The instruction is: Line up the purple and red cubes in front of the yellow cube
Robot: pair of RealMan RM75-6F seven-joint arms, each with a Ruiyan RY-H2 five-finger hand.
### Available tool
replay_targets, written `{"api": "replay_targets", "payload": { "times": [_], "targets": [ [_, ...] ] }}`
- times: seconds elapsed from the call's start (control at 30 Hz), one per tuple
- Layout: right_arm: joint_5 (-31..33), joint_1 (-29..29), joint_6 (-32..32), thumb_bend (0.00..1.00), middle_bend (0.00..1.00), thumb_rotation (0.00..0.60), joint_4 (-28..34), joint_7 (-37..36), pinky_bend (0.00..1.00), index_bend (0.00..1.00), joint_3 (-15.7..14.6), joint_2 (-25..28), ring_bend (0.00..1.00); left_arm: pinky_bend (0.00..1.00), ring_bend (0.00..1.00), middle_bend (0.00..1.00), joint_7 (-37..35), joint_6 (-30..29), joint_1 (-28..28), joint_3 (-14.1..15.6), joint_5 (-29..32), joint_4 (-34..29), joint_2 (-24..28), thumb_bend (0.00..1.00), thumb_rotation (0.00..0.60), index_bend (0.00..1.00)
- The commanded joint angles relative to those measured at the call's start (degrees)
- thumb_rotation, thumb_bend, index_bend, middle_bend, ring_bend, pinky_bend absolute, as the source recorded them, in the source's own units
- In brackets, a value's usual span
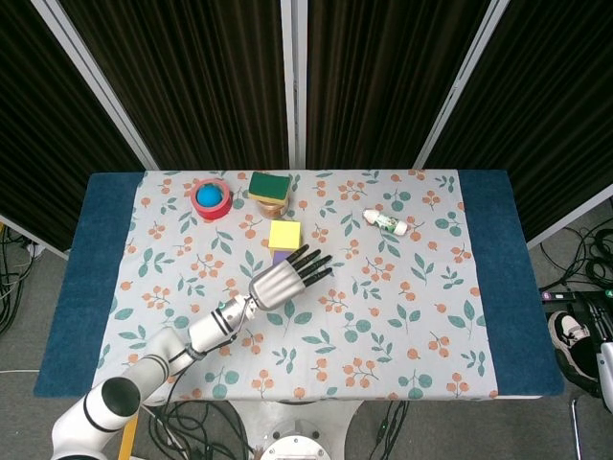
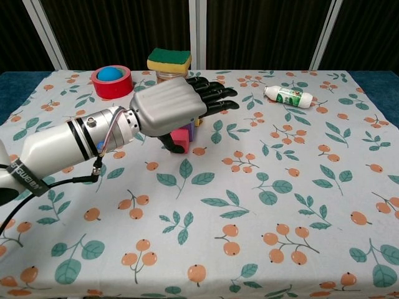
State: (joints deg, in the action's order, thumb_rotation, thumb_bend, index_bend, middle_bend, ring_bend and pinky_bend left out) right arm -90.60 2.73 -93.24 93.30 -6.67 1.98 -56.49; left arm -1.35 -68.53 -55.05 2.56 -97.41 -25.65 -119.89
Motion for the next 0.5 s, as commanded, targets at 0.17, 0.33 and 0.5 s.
{"api": "replay_targets", "payload": {
  "times": [0.17,0.33,0.5],
  "targets": [
    [-0.20,-1.20,2.08,0.22,0.12,0.600,-0.28,-0.70,0.19,0.00,-0.06,0.32,0.07,0.14,0.06,0.01,-6.20,-8.04,6.75,-6.40,7.09,-18.52,10.98,0.00,0.600,0.11],
    [-0.46,-3.46,5.82,0.26,0.12,0.600,-1.37,-2.71,0.19,0.00,-0.19,0.15,0.07,0.14,0.06,0.01,-1.12,-4.33,14.96,-9.35,18.39,-41.42,27.18,0.00,0.600,0.11],
    [-0.10,-5.47,8.06,0.29,0.12,0.600,-3.26,-5.28,0.19,0.00,0.50,-0.73,0.06,0.15,0.06,0.03,4.07,-5.98,23.02,-8.46,25.55,-52.81,38.31,0.00,0.600,0.11]
  ]
}}
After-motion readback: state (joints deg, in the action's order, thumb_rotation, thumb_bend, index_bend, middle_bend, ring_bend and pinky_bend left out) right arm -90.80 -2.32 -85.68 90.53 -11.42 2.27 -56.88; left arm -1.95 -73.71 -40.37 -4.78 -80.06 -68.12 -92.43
